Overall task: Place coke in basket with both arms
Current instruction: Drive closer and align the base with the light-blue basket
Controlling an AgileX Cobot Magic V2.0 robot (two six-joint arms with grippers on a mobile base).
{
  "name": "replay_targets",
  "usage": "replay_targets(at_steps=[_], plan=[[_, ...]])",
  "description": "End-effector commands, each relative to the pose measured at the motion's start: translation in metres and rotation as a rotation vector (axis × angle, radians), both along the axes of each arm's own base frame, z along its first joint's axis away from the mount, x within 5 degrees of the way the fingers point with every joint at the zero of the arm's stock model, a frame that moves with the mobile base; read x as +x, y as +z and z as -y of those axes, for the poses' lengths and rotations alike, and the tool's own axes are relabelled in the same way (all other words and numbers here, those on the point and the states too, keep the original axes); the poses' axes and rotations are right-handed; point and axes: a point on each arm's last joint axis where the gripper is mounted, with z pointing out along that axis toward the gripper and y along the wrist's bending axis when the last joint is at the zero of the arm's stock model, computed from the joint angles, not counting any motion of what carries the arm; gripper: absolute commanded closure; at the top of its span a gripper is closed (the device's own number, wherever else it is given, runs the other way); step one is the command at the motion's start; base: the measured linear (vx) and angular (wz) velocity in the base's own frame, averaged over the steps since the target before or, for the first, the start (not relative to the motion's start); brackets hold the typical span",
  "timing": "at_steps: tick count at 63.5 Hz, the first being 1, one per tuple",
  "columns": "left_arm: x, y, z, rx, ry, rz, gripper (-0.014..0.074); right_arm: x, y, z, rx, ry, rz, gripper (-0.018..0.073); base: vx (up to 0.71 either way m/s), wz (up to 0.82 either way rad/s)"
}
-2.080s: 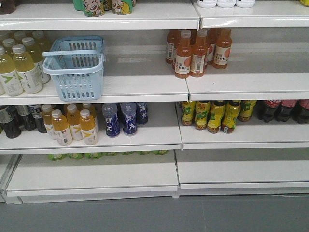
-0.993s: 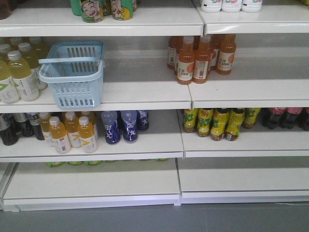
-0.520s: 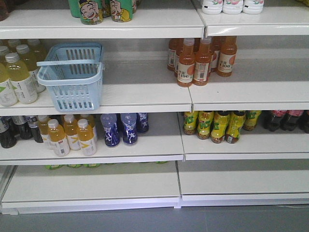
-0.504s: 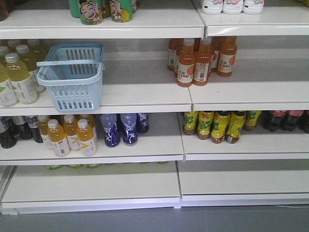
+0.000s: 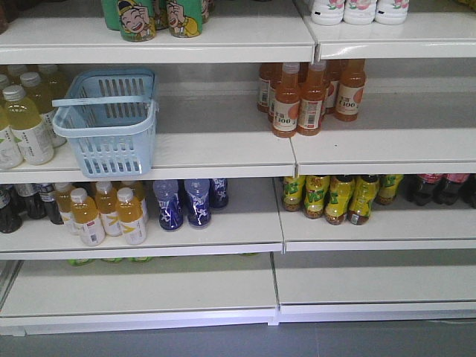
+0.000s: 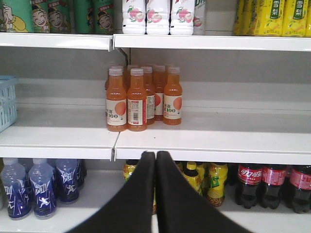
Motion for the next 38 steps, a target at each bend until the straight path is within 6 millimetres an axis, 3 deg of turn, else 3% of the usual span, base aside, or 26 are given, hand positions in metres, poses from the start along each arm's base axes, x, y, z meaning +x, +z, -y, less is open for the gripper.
replay_targets(at_steps=[1,38], plan=[[-0.0034,0.0199,-0.0006,-0.01,0.005,0.135,0.0602,-0.001,0.0045,-0.0002,-0.006,0.0,0.076,0.0569,0.04,0.0],[-0.0034,0.0199,-0.0006,-0.01,0.005,0.135,0.0602,-0.001,0.0045,-0.0002,-0.006,0.0,0.077,0.0569,0.04,0.0]])
